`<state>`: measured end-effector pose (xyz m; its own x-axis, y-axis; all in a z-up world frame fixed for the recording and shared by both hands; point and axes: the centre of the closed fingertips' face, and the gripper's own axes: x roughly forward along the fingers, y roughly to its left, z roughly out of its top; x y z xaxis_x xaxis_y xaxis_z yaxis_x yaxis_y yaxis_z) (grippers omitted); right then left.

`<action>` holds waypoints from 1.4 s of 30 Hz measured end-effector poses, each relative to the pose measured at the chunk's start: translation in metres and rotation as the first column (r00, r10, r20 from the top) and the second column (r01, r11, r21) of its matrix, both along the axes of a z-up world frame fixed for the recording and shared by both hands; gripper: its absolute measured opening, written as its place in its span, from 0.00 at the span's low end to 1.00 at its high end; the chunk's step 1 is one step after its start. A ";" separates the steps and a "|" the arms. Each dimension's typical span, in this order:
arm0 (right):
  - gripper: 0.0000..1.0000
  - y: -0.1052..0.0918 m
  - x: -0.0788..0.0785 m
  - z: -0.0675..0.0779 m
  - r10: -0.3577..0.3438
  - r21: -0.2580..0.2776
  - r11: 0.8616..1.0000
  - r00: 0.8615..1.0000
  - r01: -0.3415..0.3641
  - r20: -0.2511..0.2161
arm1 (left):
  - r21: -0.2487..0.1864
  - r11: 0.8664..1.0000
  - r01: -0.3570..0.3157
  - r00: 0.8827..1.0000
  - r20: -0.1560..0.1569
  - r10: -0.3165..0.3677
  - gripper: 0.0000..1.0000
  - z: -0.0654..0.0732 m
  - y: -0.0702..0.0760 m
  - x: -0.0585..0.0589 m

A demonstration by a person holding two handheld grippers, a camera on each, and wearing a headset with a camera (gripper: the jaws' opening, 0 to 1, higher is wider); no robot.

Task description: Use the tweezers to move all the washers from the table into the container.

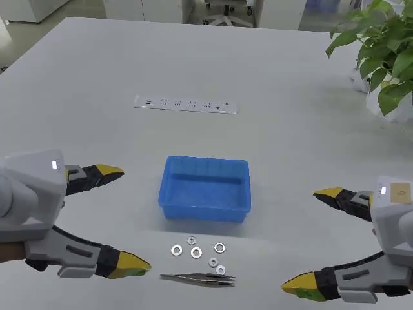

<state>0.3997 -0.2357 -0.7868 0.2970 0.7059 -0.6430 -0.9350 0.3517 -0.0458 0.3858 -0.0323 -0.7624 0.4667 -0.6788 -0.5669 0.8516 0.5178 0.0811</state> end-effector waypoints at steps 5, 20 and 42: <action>1.00 0.000 0.000 0.000 0.000 -0.001 1.000 1.000 0.000 0.000 | 0.001 1.000 -0.001 1.000 0.001 0.001 0.99 0.000 0.001 0.000; 1.00 0.000 0.001 0.001 -0.003 0.000 1.000 1.000 0.003 0.001 | -0.003 1.000 0.000 1.000 0.003 0.000 0.99 0.001 0.000 0.001; 1.00 -0.001 0.001 0.001 0.007 -0.016 1.000 1.000 -0.007 0.007 | 0.012 1.000 0.006 1.000 0.005 -0.006 0.99 0.002 0.003 0.000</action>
